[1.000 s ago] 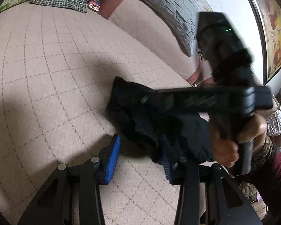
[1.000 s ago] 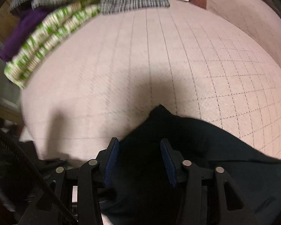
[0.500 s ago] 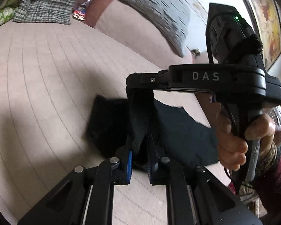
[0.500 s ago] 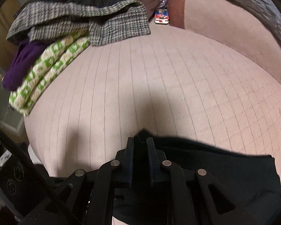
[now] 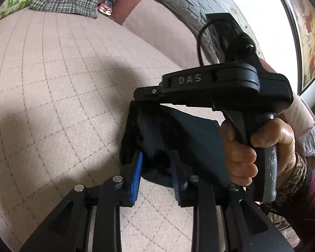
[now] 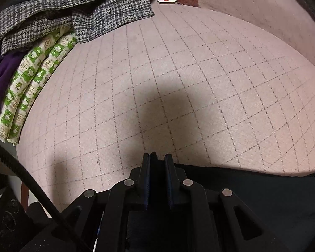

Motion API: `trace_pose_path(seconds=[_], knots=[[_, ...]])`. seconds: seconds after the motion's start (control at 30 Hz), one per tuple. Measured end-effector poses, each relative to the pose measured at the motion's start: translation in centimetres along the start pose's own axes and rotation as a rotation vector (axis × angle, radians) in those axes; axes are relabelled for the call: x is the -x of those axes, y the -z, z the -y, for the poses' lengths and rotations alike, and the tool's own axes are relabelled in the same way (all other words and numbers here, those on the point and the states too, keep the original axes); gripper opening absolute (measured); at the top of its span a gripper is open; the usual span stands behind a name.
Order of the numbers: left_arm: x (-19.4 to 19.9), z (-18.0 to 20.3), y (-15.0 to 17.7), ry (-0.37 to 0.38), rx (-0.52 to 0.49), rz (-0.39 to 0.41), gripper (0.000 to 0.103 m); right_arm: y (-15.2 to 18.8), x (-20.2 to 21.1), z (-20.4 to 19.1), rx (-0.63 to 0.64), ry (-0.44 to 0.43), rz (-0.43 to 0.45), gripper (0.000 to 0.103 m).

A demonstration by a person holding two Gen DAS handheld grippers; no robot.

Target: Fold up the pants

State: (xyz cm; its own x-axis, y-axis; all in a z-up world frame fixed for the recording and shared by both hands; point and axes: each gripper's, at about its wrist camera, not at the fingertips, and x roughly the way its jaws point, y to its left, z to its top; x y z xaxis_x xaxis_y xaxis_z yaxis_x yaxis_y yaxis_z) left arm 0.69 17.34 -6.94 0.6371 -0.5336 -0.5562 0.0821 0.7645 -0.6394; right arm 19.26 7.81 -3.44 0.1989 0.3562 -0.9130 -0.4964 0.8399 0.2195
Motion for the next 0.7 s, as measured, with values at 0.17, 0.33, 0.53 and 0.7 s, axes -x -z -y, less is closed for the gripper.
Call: trace_pose_path(seconds=[0.17, 0.33, 0.53, 0.7], knots=[[0.7, -1.5, 0.1, -0.001, 0.052, 0.014, 0.032, 0.1, 2.2, 0.0, -0.053, -0.036, 0.116, 0.031], [1.9, -2.7, 0.1, -0.005, 0.102, 0.05, 0.034, 2.4, 6.1, 1.5, -0.129, -0.052, 0.224, 0.033], [2.9, -3.3, 0.2, 0.042, 0.153, 0.08, 0.036, 10.8, 10.5, 9.4, -0.25, 0.019, 0.263, 0.033], [3.0, -1.9, 0.3, 0.015, 0.087, 0.089, 0.036, 20.8, 15.7, 21.1, -0.487, 0.127, 0.29, 0.033]])
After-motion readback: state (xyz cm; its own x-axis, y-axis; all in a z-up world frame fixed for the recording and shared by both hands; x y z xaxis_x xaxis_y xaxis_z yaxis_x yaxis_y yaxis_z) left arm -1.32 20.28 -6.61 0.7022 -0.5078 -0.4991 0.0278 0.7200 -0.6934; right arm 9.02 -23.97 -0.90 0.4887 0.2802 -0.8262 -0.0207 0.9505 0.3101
